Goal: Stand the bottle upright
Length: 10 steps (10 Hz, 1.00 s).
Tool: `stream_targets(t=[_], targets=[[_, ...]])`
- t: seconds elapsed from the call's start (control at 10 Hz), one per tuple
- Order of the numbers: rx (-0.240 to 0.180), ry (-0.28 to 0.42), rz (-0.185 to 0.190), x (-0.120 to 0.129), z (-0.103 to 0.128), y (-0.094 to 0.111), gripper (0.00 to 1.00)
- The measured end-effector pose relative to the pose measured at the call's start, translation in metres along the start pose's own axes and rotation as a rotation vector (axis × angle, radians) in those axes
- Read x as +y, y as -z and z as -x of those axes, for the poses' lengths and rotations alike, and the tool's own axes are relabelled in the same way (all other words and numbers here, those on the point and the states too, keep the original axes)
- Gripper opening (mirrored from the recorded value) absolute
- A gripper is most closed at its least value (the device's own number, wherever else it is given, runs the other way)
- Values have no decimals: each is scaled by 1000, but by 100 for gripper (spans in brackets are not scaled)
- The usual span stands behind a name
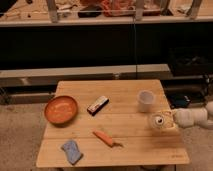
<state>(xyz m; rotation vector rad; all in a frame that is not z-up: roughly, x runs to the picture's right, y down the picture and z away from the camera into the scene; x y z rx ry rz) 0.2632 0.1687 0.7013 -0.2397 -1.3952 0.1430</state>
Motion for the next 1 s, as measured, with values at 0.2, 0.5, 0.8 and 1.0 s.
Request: stream_targets(t=[0.2,0.5,0.8,1.0], targets=[[-32,-35,4,5,2,-13,0],[-93,-74,-3,12,3,-32,0],[-130,-121,-26,19,-6,-40,0],[-149,-156,-38,24,-16,-42,0]])
